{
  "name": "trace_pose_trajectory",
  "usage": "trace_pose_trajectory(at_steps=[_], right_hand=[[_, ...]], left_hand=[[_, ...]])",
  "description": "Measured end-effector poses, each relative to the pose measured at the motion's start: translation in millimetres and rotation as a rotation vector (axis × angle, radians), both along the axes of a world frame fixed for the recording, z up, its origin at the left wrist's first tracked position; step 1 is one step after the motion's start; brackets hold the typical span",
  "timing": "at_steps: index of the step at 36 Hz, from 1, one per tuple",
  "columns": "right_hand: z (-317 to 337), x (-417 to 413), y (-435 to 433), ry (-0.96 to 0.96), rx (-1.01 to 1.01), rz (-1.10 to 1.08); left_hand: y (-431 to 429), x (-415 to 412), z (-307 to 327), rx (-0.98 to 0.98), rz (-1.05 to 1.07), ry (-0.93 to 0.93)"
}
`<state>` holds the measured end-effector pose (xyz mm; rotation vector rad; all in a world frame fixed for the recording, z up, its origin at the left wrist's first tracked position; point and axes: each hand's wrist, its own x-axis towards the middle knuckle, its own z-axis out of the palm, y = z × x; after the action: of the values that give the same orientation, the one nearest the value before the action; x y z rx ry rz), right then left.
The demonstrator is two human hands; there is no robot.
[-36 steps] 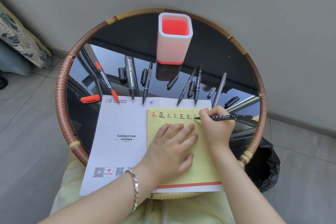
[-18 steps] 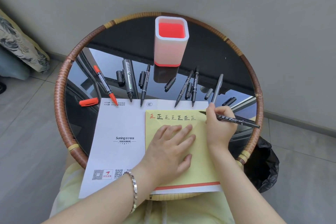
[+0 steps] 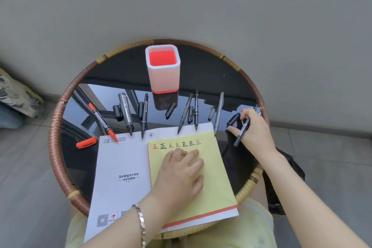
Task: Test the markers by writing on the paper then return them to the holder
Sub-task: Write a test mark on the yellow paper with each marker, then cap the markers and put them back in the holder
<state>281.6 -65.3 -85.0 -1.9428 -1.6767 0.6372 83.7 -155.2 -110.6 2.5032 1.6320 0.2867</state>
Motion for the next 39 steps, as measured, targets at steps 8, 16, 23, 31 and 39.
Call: trace_pose_trajectory(at_steps=[8, 16, 23, 31, 39], right_hand=[[-7.2, -8.3, 5.8, -0.104, 0.052, -0.021], [32.4, -28.3, -20.3, 0.159, 0.202, 0.139], [54.2, -57.3, -48.4, 0.262, 0.308, 0.369], [62.6, -75.0, -53.4, 0.223, 0.145, 0.488], [69.7, -79.7, -47.7, 0.756, 0.070, -0.013]], left_hand=[[0.9, -1.0, 6.0, -0.090, -0.022, 0.019], [15.9, 5.8, 55.3, -0.040, 0.135, -0.386], [39.5, 1.7, 96.1, -0.568, 0.384, -1.046], [31.9, -22.3, 92.6, -0.644, 0.518, -1.160], [27.1, -45.4, 93.4, -0.494, 0.536, -1.175]])
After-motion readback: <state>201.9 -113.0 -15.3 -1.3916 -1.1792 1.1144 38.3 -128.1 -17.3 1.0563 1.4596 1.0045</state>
